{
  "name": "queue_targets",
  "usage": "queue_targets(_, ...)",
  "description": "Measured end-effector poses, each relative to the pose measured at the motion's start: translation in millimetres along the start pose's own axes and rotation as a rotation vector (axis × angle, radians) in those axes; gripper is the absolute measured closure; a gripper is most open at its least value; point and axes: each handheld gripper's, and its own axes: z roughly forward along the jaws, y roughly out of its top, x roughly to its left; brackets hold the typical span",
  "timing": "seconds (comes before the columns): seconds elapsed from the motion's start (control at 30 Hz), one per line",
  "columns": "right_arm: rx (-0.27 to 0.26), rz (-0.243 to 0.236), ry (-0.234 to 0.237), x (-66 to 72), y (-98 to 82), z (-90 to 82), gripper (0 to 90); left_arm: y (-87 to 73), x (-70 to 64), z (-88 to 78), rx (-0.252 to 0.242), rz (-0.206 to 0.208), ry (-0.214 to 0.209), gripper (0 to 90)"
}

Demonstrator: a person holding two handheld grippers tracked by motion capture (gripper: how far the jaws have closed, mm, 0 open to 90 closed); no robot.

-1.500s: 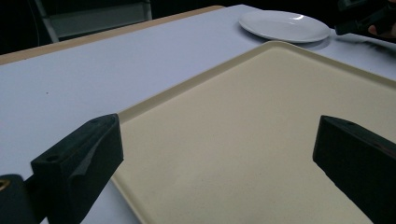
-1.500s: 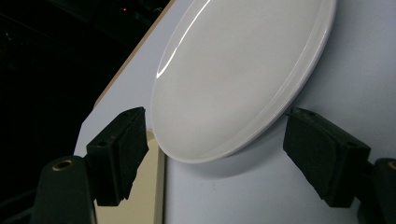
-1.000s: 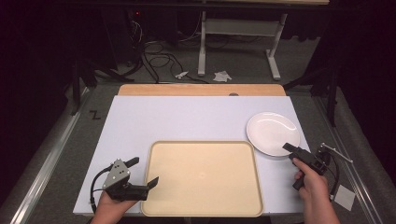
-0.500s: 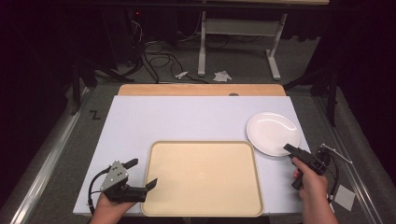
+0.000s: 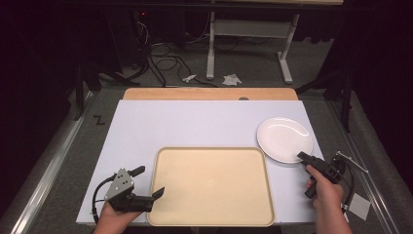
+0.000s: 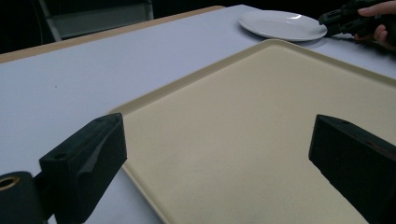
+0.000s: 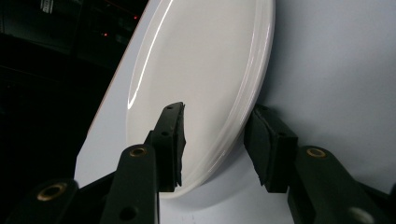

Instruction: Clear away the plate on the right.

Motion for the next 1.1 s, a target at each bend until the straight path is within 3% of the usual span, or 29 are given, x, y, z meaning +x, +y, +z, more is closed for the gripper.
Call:
queue_targets(0.33,-0.005,0.061,0.015,-3.0,4.8,1.7,60.4,-0.3,-1.7,1.0,0.004,0.005,-0.011,7.0)
queue_targets(0.8,-0.011,0.051,0.011,-2.8,4.3,4.0,61.8,0.0,-3.3,1.4,0.005,0.016,-0.021,7.5)
queue_targets(0.9,-0.011,0.065,0.004,-4.0,4.9,4.2,66.3,0.5,-3.6,0.9,0.002,0.018,-0.02,7.7)
queue_targets(1.1,-0.016,0.105,0.013,-4.7,5.5,5.4,66.7,0.5,-3.6,0.6,0.0,0.017,-0.019,7.9)
